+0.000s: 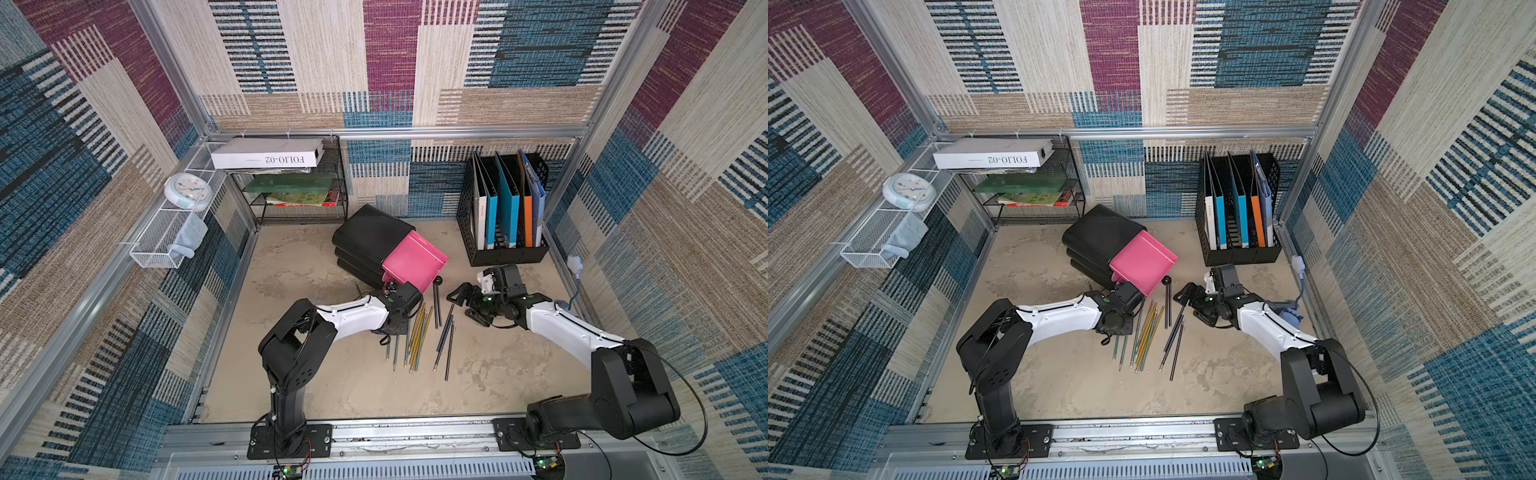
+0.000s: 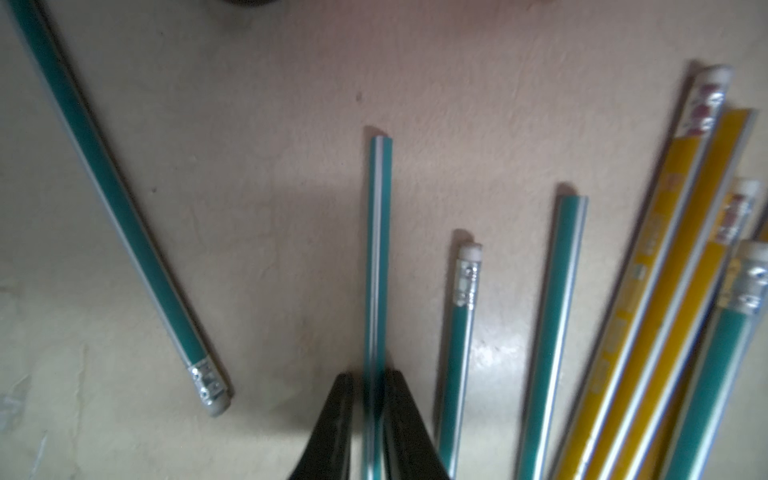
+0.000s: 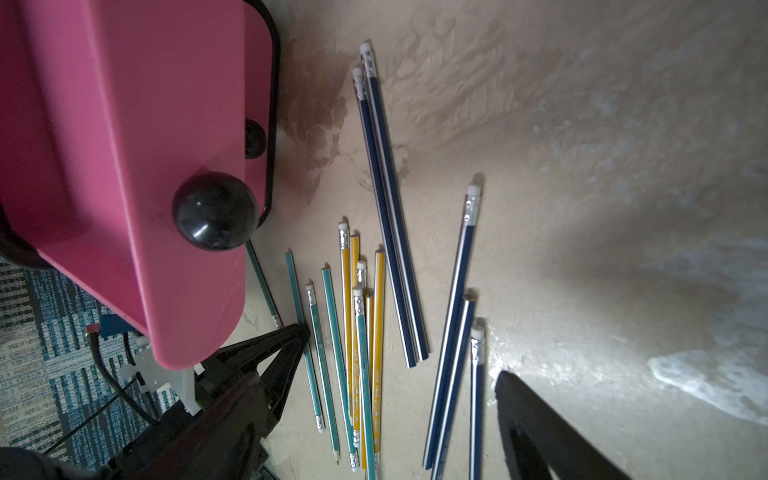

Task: Please place the pencils in the drawer according to their color
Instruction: Pick up the pencil from the center of the board.

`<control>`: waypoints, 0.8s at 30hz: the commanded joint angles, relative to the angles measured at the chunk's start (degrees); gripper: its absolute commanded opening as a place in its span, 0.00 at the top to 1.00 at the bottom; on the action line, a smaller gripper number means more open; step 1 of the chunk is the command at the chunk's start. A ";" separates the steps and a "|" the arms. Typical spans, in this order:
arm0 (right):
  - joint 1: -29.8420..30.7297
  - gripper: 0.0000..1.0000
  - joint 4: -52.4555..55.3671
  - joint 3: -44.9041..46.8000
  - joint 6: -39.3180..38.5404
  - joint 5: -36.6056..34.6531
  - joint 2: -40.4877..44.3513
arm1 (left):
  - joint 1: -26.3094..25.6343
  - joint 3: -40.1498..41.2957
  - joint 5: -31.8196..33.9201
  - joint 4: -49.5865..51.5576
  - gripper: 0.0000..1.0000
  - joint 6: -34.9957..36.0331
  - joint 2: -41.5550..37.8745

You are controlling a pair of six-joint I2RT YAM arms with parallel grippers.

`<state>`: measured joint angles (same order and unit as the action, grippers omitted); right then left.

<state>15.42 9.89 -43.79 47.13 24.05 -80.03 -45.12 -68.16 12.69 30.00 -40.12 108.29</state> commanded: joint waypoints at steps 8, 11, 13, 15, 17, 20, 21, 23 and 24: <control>0.05 0.10 0.29 -0.93 -0.38 -0.10 0.61 | 0.12 0.86 -2.99 1.58 1.00 -0.14 -0.83; 0.03 0.10 0.24 -0.95 -0.38 -0.06 0.77 | 0.12 0.84 -3.66 2.23 1.00 -0.03 -2.73; 0.07 0.10 0.16 -1.03 -0.38 -0.10 0.76 | 0.12 0.33 -3.85 3.66 1.00 0.21 -4.12; 0.04 0.10 -0.01 -1.10 -0.21 0.02 0.77 | 0.12 -0.23 -3.95 5.18 1.00 0.60 -5.17; 0.05 0.10 -0.16 -1.08 -0.07 0.11 0.70 | 0.12 -0.48 -4.21 6.77 1.00 0.71 -6.29; 0.04 0.10 -0.44 -1.12 0.15 0.19 0.63 | 0.12 0.14 -5.18 8.42 1.00 0.82 -7.99; 0.04 0.10 -0.55 -1.14 0.15 0.25 0.60 | 0.12 0.59 -5.63 8.80 1.00 0.61 -8.69; 0.03 0.10 -0.61 -1.28 0.24 0.37 0.58 | 0.12 1.88 -6.65 9.31 1.00 0.35 -10.33; 0.06 0.10 -0.59 -1.34 0.24 0.46 0.63 | 0.12 2.50 -7.17 9.65 1.00 0.10 -11.26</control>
<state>15.42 9.87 -44.58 47.24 24.12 -79.57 -45.04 -66.63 7.38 36.86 -39.90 98.63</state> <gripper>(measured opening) 0.902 0.084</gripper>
